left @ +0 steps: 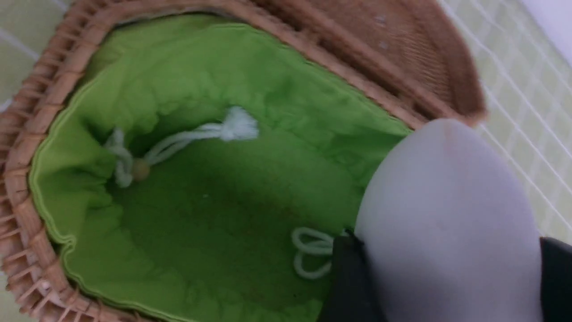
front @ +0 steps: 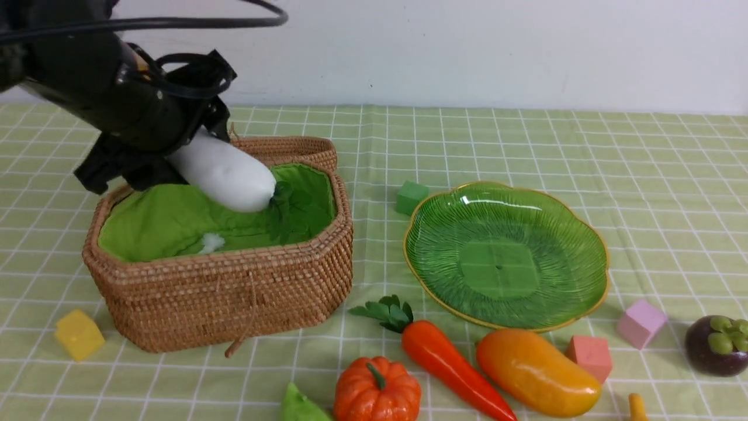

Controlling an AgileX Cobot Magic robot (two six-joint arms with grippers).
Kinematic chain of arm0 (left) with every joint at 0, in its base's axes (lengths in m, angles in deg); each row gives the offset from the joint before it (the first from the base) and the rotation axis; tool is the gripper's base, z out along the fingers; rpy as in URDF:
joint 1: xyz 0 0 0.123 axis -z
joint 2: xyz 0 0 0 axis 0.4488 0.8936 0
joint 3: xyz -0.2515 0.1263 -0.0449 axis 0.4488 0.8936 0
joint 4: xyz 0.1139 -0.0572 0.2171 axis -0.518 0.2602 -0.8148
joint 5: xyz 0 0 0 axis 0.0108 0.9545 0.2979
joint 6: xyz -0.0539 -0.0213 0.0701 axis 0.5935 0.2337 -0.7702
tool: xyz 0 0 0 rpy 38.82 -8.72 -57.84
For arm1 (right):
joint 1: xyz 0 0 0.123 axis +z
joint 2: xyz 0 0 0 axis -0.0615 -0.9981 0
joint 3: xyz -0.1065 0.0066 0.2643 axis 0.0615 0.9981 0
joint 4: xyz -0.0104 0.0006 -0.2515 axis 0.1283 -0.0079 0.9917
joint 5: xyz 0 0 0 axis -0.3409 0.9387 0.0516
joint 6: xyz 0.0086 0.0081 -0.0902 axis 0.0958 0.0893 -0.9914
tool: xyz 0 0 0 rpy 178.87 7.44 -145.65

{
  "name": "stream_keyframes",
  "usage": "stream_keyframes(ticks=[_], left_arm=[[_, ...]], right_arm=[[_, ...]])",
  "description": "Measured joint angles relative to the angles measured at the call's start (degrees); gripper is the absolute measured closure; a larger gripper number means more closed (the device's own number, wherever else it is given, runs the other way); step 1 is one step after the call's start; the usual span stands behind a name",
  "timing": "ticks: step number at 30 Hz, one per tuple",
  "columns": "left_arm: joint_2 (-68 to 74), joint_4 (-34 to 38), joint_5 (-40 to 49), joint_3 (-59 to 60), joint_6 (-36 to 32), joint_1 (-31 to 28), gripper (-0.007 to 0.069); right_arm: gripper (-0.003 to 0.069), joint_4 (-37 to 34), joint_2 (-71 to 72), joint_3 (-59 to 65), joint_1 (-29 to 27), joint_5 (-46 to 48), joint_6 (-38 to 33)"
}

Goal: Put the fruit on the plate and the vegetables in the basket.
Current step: Take a daikon with your left arm and place it on the basket on the left, then take a chayote with your left arm and place it on the basket on the left.

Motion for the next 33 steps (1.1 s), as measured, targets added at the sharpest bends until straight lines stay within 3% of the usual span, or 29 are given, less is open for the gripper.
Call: stream_keyframes(ticks=[4, 8, 12, 15, 20, 24, 29, 33], left_arm=[[5.3, -1.7, 4.8, -3.2, 4.9, 0.0, 0.016], [6.7, -1.8, 6.1, -4.5, 4.3, 0.0, 0.0142], [6.7, -2.0, 7.4, -7.2, -3.2, 0.0, 0.0], [6.7, -1.8, 10.6, -10.3, -11.2, 0.0, -0.0038], [6.1, 1.7, 20.5, -16.2, -26.9, 0.0, -0.0001], [1.8, 10.2, 25.7, -16.0, -36.2, 0.4, 0.0084], [-6.8, 12.9, 26.0, -7.4, -35.7, 5.0, 0.0137], [-13.7, 13.3, 21.7, 7.2, -26.8, 11.9, 0.0146]], right_arm=[[0.0419, 0.0, 0.0, 0.0, 0.0, 0.0, 0.0], [0.0419, 0.0, 0.0, 0.0, 0.0, 0.0, 0.0], [0.0419, 0.0, 0.0, 0.0, 0.0, 0.0, 0.0], [0.0419, 0.0, 0.0, 0.0, 0.0, 0.0, 0.0], [0.0419, 0.0, 0.0, 0.0, 0.0, 0.0, 0.0], [0.0419, 0.0, 0.0, 0.0, 0.0, 0.0, 0.0], [0.0419, 0.0, 0.0, 0.0, 0.0, 0.0, 0.0], [0.0419, 0.0, 0.0, 0.0, 0.0, 0.0, 0.0]])
